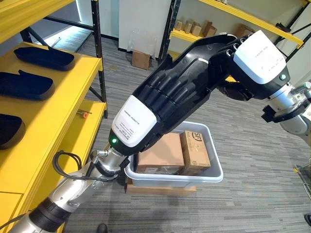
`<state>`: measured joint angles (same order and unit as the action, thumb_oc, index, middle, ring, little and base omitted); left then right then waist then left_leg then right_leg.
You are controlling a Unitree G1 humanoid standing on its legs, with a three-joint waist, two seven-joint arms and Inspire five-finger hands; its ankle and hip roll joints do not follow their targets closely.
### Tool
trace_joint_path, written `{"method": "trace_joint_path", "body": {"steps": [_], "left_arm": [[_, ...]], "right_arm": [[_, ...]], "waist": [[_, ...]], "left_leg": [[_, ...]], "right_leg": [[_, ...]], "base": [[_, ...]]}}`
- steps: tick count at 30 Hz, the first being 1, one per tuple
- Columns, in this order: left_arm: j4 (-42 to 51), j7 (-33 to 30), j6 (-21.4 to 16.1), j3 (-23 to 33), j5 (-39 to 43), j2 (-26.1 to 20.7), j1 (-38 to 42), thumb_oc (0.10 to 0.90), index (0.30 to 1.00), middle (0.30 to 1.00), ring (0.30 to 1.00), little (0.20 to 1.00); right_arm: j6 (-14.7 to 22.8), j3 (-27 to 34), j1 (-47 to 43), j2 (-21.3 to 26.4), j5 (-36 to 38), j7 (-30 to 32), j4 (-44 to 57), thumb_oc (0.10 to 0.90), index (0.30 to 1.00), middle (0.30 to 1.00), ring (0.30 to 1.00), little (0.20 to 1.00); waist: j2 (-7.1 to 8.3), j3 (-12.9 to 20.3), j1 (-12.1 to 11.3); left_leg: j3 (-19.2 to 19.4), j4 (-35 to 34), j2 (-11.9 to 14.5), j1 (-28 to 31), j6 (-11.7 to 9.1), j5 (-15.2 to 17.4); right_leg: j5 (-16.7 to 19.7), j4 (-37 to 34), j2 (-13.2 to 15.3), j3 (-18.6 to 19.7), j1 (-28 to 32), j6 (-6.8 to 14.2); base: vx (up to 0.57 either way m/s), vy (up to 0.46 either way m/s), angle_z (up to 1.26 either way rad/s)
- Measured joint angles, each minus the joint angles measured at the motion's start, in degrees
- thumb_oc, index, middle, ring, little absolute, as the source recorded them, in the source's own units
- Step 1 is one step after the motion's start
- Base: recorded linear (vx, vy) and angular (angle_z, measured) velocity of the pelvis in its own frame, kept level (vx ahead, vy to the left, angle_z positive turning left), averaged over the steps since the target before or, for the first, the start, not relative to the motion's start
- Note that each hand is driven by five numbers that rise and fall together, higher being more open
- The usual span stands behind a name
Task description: Move parts from the plastic box to the shelf.
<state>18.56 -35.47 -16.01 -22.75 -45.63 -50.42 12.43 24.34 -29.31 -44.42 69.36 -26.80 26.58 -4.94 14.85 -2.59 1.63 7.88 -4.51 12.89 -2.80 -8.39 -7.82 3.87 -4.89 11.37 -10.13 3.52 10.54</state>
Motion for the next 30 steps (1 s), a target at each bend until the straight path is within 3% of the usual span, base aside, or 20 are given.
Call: {"method": "trace_joint_path", "body": {"steps": [14,15,30], "left_arm": [[0.0,1.2,-0.4,-0.1,0.0,-0.1,0.0,0.900,1.000,1.000,1.000,1.000],[0.0,1.2,-0.4,-0.1,0.0,-0.1,0.0,0.410,0.314,0.314,0.314,0.314],[0.2,-0.5,0.1,2.4,0.4,0.2,0.5,0.400,0.300,0.300,0.300,0.300]], "right_arm": [[0.0,-1.1,-1.1,0.0,0.0,-0.2,0.1,0.400,0.300,0.300,0.300,0.300],[0.0,-1.1,-1.1,0.0,0.0,-0.4,0.1,0.400,0.300,0.300,0.300,0.300],[-0.6,-1.4,-0.9,0.0,0.0,-1.7,0.5,0.400,0.300,0.300,0.300,0.300]], "waist": [[-0.02,0.0,0.0],[-0.02,0.0,0.0],[-0.51,-0.3,0.1]], "left_leg": [[0.1,0.0,0.0,0.1,0.0,0.0],[0.1,0.0,0.0,0.1,0.0,0.0],[0.3,0.0,0.0,0.1,0.0,0.1]], "right_leg": [[0.0,0.0,0.0,0.1,0.0,0.0],[0.0,0.0,0.0,0.1,0.0,0.0],[0.0,0.0,0.0,0.2,-0.1,0.0]], "base": [[0.00,0.000,0.00],[0.00,0.000,0.00],[0.00,0.000,0.00]]}}
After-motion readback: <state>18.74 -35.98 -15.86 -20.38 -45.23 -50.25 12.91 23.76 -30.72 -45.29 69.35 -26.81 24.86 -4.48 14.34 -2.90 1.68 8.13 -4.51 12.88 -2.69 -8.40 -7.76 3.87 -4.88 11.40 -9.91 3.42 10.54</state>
